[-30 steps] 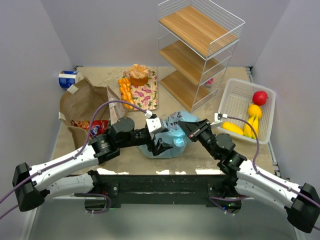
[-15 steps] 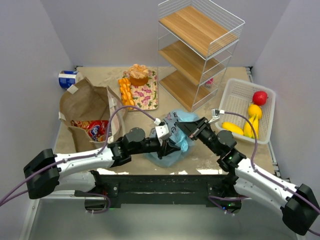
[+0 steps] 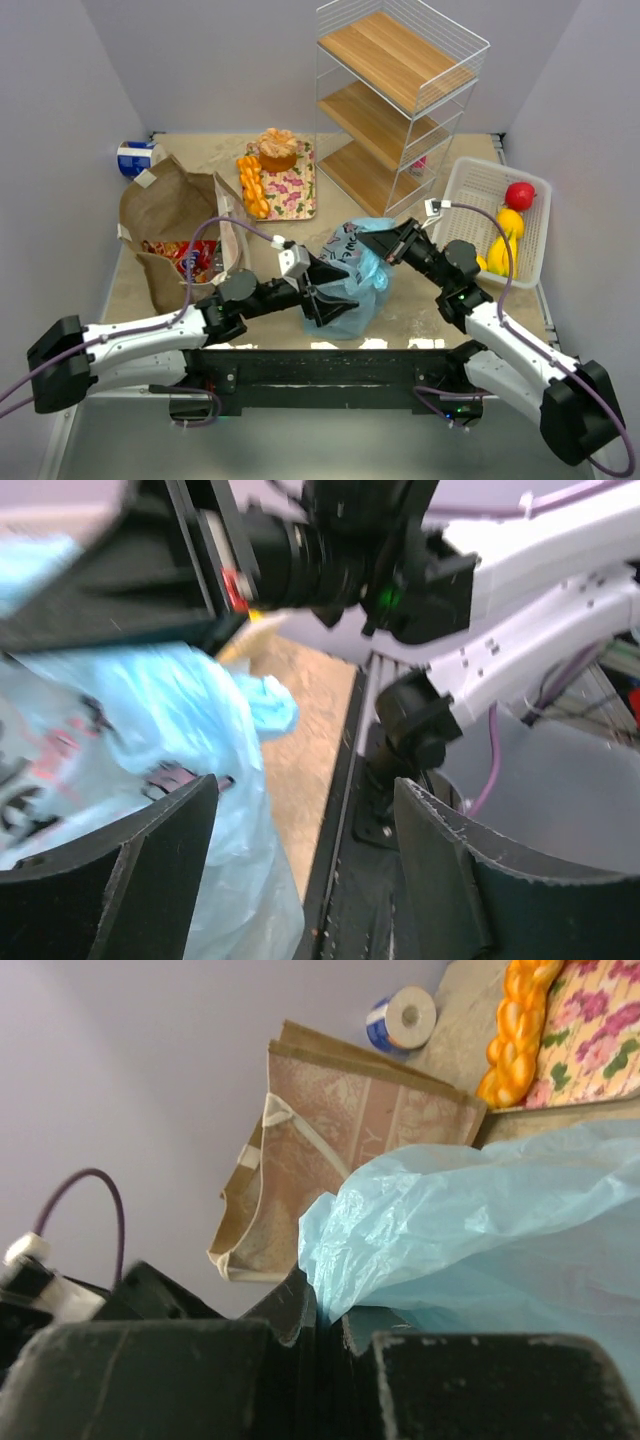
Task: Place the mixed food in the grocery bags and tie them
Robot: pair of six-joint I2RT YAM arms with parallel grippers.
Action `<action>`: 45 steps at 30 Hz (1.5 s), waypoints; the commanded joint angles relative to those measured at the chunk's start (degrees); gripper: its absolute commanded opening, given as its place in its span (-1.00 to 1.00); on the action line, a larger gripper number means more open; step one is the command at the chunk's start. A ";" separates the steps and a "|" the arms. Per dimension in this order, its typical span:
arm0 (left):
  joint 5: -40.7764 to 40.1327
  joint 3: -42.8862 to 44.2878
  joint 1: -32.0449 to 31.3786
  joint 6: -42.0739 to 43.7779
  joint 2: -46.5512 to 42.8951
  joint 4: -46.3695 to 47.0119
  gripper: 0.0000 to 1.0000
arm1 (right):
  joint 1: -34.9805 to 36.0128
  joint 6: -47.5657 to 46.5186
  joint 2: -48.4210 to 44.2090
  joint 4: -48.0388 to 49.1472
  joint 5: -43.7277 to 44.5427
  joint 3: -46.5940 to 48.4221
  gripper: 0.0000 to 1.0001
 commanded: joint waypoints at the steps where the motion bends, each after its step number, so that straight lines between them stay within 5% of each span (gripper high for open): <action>1: -6.43 2.04 2.58 -0.27 -4.42 -5.04 0.51 | -1.36 -0.96 4.42 7.14 -13.78 4.61 -1.00; 8: -8.12 4.51 8.36 -5.97 -0.30 -8.31 0.27 | -1.71 -7.38 3.21 -3.47 -14.87 8.30 -0.95; 16: -6.27 5.12 9.26 -5.82 1.99 -7.60 0.22 | -1.80 -19.85 -0.58 -26.91 -10.21 15.15 -0.36; 27: -5.92 7.05 9.26 -4.76 2.87 -9.80 0.22 | -1.71 -29.44 -1.63 -42.85 -8.36 24.03 0.34; 45: -4.86 8.46 9.26 -4.14 4.45 -11.30 0.22 | -1.80 -44.12 -1.72 -68.61 7.63 39.23 0.45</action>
